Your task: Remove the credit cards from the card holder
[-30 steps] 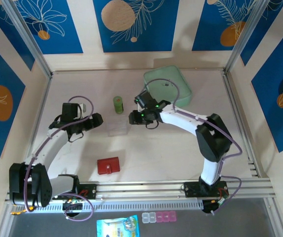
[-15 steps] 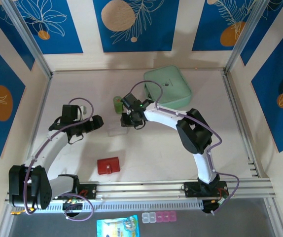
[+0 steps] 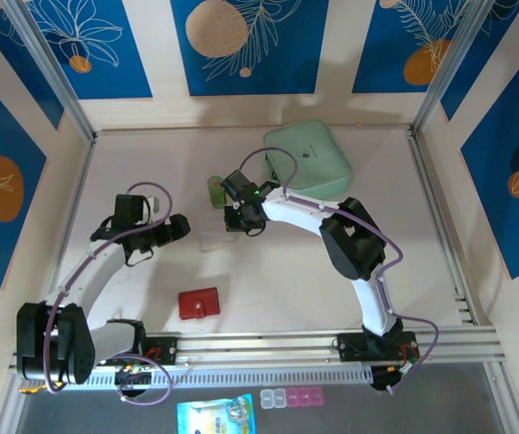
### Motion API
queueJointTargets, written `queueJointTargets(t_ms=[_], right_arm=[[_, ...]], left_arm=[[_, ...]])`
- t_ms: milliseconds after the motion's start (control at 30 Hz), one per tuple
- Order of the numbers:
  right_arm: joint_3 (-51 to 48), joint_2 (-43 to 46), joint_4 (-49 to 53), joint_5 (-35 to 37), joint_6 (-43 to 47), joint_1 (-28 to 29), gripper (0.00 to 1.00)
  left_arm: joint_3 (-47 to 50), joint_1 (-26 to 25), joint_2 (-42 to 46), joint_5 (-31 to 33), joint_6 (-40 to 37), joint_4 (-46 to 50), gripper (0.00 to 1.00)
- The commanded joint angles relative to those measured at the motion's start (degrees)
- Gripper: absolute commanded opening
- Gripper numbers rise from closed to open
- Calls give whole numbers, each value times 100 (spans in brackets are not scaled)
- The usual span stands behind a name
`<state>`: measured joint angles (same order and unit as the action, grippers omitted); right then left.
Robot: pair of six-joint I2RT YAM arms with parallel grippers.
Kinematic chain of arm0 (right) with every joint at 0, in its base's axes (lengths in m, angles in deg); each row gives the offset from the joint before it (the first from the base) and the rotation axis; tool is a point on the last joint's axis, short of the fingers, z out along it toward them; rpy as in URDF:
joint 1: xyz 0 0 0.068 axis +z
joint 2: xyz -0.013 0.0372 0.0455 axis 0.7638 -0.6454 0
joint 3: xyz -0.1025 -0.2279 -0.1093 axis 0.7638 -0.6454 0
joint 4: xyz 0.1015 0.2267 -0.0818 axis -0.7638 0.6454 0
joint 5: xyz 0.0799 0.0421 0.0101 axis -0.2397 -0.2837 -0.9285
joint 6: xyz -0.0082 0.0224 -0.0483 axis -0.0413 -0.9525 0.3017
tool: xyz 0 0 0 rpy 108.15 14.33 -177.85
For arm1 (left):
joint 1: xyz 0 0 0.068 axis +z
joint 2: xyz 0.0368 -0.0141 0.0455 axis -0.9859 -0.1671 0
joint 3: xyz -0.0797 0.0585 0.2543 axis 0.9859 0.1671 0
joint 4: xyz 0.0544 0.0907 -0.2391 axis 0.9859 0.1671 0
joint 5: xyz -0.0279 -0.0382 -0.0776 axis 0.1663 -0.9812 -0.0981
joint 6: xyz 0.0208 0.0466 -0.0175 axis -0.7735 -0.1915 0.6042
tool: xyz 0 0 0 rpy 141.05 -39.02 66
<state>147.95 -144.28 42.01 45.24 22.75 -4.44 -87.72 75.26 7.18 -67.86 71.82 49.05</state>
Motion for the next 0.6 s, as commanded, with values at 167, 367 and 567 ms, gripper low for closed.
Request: queueJointTargets(t_ms=[167,367,567], right_arm=[[-632,777,247,341,178,-431,11],[-1002,1228,445,517,438,-913,11],[-976,1116,516,575,619,-1155,11]], left_arm=[[-28,-41,-87,-156,26,84,96],[-91,-50,-279,-285,85,94,96],[-117,-81,-384,-301,147,59,96]])
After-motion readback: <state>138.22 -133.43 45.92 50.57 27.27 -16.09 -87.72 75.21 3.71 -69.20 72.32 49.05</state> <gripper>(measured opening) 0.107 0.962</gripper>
